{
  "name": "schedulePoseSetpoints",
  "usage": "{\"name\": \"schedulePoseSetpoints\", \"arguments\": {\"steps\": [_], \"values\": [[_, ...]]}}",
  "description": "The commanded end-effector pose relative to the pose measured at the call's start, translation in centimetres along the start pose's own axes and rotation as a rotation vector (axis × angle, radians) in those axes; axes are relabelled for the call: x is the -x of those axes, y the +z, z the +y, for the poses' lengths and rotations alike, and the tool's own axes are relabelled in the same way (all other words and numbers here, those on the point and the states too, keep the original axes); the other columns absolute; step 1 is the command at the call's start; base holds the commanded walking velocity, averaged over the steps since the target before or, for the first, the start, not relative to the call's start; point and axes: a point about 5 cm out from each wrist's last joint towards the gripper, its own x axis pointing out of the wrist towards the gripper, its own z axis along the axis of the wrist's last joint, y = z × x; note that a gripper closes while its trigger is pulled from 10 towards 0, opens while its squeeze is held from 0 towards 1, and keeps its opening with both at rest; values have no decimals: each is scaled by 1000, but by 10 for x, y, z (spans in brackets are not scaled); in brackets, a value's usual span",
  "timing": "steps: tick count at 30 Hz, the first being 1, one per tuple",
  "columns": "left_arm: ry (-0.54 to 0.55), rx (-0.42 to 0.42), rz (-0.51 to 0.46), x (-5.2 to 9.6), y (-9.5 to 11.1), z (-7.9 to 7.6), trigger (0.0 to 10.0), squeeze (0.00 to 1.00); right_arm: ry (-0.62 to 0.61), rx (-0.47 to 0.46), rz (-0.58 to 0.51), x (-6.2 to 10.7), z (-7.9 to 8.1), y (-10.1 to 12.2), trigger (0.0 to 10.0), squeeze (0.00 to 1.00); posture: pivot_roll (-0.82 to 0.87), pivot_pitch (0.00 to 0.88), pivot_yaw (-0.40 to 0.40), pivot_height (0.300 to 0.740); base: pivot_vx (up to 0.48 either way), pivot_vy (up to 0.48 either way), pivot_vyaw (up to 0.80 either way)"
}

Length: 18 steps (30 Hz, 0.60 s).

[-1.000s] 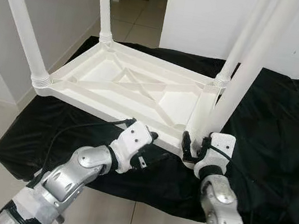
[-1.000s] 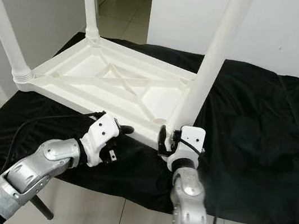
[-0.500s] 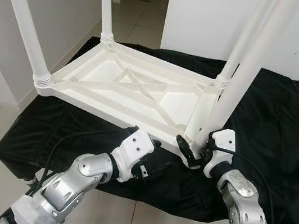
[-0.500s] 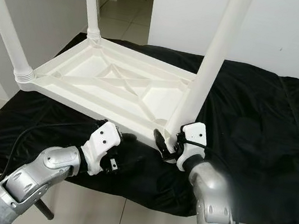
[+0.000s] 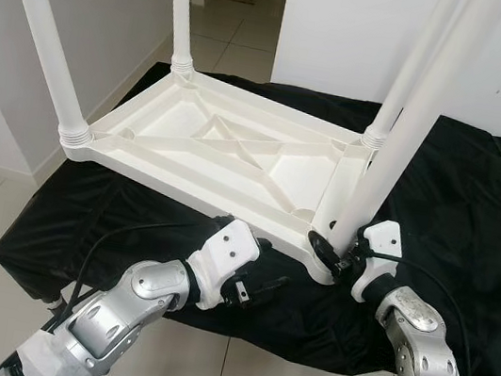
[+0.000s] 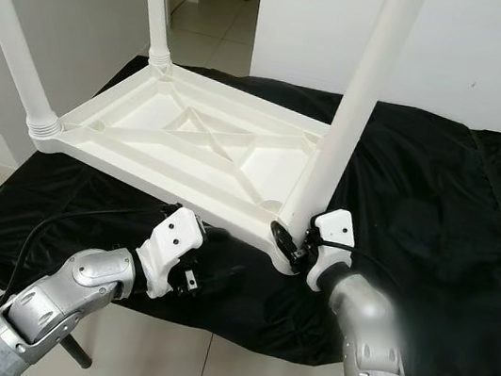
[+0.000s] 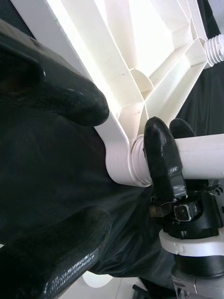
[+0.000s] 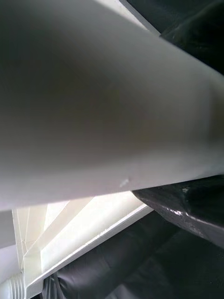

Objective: Building children table

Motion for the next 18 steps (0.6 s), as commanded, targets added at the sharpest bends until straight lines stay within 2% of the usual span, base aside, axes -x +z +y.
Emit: {"name": "schedulePoseSetpoints", "arguments": {"steps": [1,5,6,7,10,12,18], "values": [[-97,-5,8,1,0,-7,10000,0,-19,-33,15,2,2,-4,10000,0,-29,17,30,740,0,0,0],[-99,-5,9,0,0,-6,10000,0,-77,-35,16,1,3,-2,10000,0,-33,18,30,740,0,0,0],[-100,-4,8,0,0,-6,10000,0,-190,-44,36,1,4,-5,10000,0,-39,23,31,740,0,0,0],[-100,-4,8,-1,0,-6,10000,0,-223,-56,37,1,5,-5,10000,0,-39,23,31,740,0,0,0],[-101,-5,7,-1,1,-6,10000,0,-238,-66,36,1,5,-5,10000,0,-40,22,30,740,0,0,0],[-101,0,8,-1,0,-6,10000,0,-330,-69,48,1,10,-5,10000,0,-47,25,30,740,0,0,0],[-102,3,7,-2,0,-6,10000,0,-424,-106,41,1,16,-3,10000,0,-47,26,30,740,0,0,0]]}}
